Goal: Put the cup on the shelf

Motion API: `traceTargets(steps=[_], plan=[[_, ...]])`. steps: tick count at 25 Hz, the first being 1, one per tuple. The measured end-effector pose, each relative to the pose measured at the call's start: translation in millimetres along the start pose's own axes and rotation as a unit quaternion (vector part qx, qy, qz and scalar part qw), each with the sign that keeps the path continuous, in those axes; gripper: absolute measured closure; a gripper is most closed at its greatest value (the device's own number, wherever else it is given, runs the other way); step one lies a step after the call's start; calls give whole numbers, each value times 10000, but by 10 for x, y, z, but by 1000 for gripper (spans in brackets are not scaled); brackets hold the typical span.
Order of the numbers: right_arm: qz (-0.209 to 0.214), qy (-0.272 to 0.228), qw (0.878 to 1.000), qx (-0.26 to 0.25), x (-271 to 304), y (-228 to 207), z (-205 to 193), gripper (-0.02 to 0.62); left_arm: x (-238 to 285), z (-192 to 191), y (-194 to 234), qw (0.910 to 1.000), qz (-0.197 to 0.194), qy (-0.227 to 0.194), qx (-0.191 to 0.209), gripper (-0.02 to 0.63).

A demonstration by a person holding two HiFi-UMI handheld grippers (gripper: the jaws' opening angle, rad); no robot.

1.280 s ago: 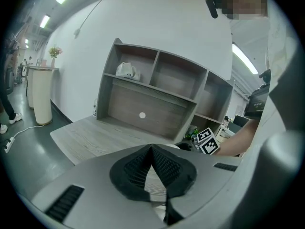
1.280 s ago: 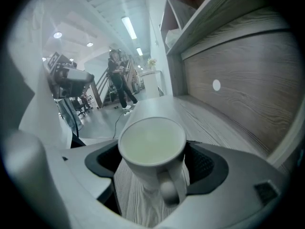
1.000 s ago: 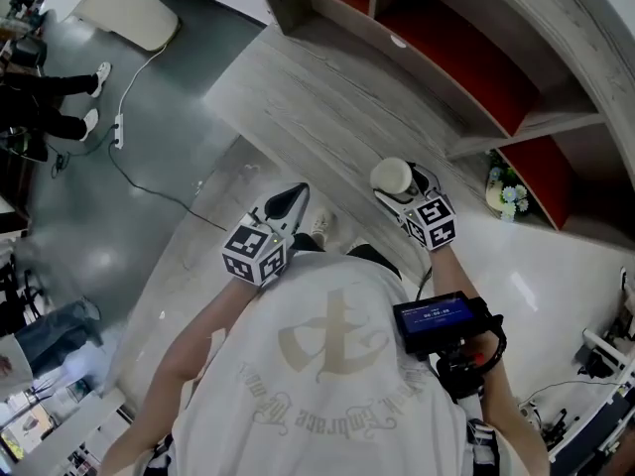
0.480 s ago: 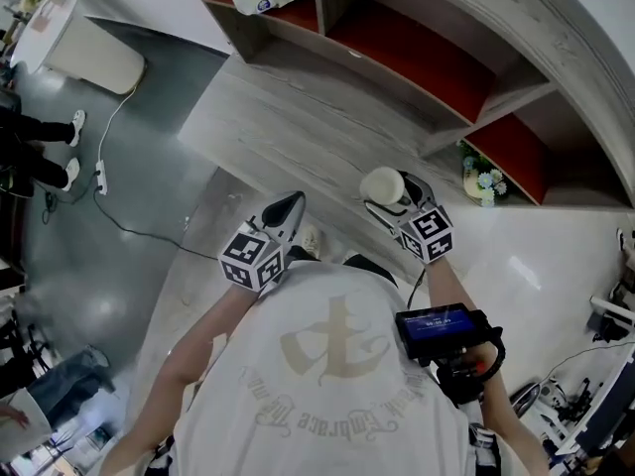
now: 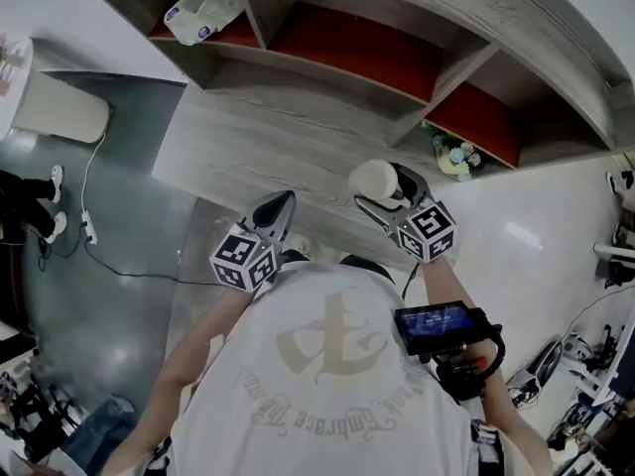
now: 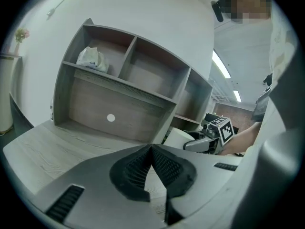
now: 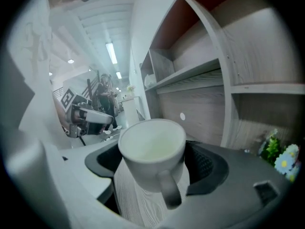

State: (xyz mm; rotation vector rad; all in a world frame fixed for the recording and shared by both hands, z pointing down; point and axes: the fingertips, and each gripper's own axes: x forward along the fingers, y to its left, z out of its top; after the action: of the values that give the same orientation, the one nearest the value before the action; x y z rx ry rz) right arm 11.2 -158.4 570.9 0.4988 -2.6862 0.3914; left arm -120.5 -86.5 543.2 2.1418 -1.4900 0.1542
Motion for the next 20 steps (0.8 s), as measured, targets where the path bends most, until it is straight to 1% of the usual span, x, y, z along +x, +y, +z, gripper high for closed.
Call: traceTargets(steps=[8,13,20], plan=[[-572,-327,9977,159,-353,-115,178,181,371,155,-212,9972,-708,76,222,604],[-935,-427,9945,198,-569,-155,240,181,521,178,-346,9935,-1076,172,315,604],[-1488,-611,9867,249,-814,-250,403,181,652,275,-464,9867,-1547,221,453,604]])
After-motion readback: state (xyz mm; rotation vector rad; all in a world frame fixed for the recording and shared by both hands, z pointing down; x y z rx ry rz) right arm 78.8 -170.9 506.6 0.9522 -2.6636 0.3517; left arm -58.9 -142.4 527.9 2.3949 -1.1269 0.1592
